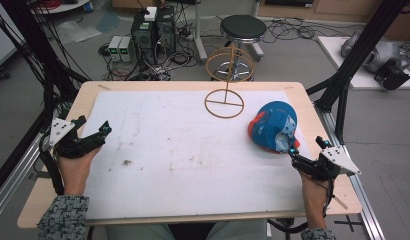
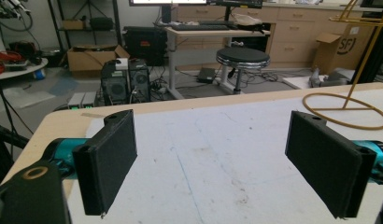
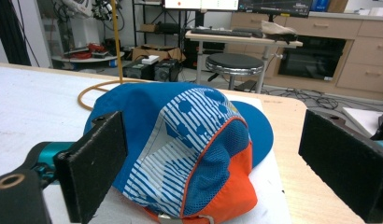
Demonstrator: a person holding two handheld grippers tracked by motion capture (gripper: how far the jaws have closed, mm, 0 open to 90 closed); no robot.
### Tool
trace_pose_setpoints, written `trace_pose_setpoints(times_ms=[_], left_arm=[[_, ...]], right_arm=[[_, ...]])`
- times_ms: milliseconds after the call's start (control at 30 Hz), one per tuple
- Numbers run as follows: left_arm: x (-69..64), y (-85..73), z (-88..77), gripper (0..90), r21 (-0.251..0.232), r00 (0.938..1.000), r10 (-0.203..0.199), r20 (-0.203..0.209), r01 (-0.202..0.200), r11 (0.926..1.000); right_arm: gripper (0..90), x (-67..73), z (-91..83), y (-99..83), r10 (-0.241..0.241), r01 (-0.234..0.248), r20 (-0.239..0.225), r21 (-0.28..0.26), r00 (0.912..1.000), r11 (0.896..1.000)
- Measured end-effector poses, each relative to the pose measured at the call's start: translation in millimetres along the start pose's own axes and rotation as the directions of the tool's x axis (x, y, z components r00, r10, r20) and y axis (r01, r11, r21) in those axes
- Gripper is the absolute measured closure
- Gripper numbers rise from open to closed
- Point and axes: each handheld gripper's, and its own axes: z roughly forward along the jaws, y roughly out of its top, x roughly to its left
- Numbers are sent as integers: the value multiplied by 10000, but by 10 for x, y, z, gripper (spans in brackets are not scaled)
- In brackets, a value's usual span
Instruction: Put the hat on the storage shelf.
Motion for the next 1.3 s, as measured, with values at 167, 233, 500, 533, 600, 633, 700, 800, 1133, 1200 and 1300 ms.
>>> trace_pose_setpoints(times_ms=[167, 233, 500, 533, 600, 633, 700, 800, 1133, 1200, 1300], left_arm=[[10, -9, 1, 169, 105, 9999, -146, 22, 145, 9998], [4, 0, 0, 169, 86, 9998, -187, 69, 186, 9998], [-12, 13, -16, 170, 87, 9996, -241, 129, 240, 9997], [-15, 16, -18, 170, 70, 9995, -262, 153, 261, 9996], [-26, 24, -24, 170, 61, 9994, -276, 195, 275, 9996], [-28, 26, -25, 170, 56, 9994, -264, 204, 263, 9996], [-36, 38, -28, 170, 10, 9992, -288, 291, 288, 9996], [-45, 48, -29, 170, -23, 9989, -275, 371, 276, 9996], [-56, 54, -22, 170, 5, 9986, -292, 440, 293, 9996], [-61, 49, -14, 170, 19, 9984, -322, 466, 322, 9995], [-65, 47, -9, 170, 54, 9985, -257, 491, 254, 9997]], right_arm=[[71, 16, 11, 0, -100, 100, -72, 40, 9999, 9999], [71, 23, 15, 1, -124, 124, -106, 13, 9999, 9999], [151, 75, 35, 40, -572, 565, -305, -233, 9979, 9981], [151, 102, 57, 71, -729, 721, -224, -358, 9971, 9968], [151, 126, 87, 115, -732, 720, -241, -443, 9970, 9964], [151, 126, 87, 115, -732, 720, -241, -443, 9970, 9964], [152, 143, 103, 142, -751, 737, -253, -503, 9969, 9960], [182, 147, 124, 168, -911, 894, -241, -648, 9955, 9939], [298, 165, 402, 137, -1007, 1008, -696, -27, 9925, 9949], [307, 172, 431, 135, -1120, 1124, -680, 14, 9914, 9937], [331, 187, 536, 125, -1404, 1428, -719, 289, 9875, 9893]])
